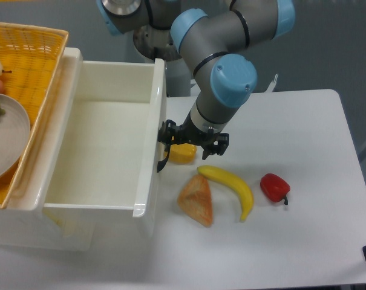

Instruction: Slide open the top white drawer

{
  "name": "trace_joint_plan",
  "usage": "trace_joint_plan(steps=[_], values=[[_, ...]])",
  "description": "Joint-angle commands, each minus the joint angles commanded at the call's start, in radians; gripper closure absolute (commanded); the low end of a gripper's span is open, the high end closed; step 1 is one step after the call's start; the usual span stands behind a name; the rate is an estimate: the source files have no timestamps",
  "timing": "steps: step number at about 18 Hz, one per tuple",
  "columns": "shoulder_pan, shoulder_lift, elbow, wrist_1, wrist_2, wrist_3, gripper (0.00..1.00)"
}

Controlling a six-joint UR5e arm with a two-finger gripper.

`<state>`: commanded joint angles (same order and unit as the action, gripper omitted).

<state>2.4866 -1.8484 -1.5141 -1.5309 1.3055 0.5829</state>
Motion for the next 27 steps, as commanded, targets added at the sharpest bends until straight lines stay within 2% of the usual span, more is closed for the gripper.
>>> trace_joint_plan(steps=[2,6,10,15,23,26,27], values=[[0.005,-0.003,0.003,-0.021,-0.031,0.0,0.0],[0.006,-0.005,0.008,-0.026,-0.034,0.002,0.0],[0.009,-0.006,0.02,-0.061,-0.035,0.009,0.0],[0.011,-0.003,0.044,-0.063,-0.043,0.008,0.0],[0.04,0.008,0.041,-0.014,-0.014,0.009,0.0],[0.032,0.009,0.037,0.075,0.012,0.041,0.0],[0.026,0.009,0.035,0.084,0.044,0.075,0.0]])
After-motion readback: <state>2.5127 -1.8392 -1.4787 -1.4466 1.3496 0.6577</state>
